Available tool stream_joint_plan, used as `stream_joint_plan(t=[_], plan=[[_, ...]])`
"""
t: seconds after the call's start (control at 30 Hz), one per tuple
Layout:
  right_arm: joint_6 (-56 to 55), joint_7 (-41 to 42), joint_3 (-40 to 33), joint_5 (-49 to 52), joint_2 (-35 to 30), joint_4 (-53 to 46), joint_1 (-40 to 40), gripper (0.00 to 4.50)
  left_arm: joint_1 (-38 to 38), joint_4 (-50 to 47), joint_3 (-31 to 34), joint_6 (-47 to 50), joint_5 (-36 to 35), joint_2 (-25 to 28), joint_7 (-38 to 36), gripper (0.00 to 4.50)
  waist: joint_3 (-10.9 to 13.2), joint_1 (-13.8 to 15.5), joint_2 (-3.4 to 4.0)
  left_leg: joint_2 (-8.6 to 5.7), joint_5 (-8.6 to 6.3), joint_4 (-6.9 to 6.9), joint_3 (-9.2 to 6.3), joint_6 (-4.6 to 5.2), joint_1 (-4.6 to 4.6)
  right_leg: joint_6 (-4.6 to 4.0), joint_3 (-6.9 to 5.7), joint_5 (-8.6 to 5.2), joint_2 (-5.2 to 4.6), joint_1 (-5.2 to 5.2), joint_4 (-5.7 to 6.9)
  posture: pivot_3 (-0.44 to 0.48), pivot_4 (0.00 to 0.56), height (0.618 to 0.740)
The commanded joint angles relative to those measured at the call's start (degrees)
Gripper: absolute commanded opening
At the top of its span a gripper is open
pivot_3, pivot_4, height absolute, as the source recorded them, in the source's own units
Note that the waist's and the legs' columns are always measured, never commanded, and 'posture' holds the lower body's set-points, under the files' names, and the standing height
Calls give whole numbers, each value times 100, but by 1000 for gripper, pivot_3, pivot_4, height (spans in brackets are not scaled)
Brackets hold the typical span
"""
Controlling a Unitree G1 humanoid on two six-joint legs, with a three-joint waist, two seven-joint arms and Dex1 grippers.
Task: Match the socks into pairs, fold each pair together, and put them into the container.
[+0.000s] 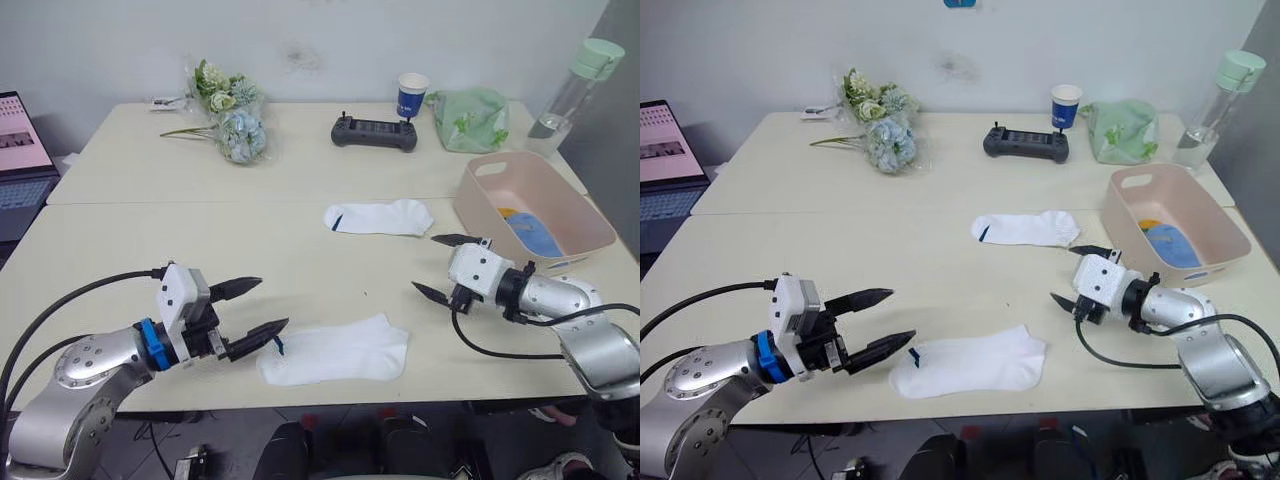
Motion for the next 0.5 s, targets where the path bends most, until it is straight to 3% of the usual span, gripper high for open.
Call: stream_joint_plan(t=[0.03,0.27,0.37,0.5], plan=[[-329,-601,357,-902,367,830,-652,4500,-283,-185,-83,-75,-194,36,-62,4479,1,-6,1,0,0,-1,5,0,3,0,3,0,0,1,1,0,150,740],[-633,-1204,864,-1939,973,2886,-1913,4500,-695,-15,-392,-182,7,-100,154,4479,0,-8,1,0,1,-10,10,-1,-1,0,4,0,1,-9,0,0,150,740],[-857,-1274,971,-2123,1064,3689,-2317,3885,-824,41,-486,-238,142,-132,267,4500,0,-15,1,0,1,-10,12,-2,2,-1,5,1,1,-8,2,0,150,740],[-1174,-1226,977,-2154,1165,4071,-2605,2465,-981,149,-549,-234,214,-161,396,4500,0,-10,1,0,1,-10,11,-2,1,-1,4,1,0,-9,1,0,150,740]])
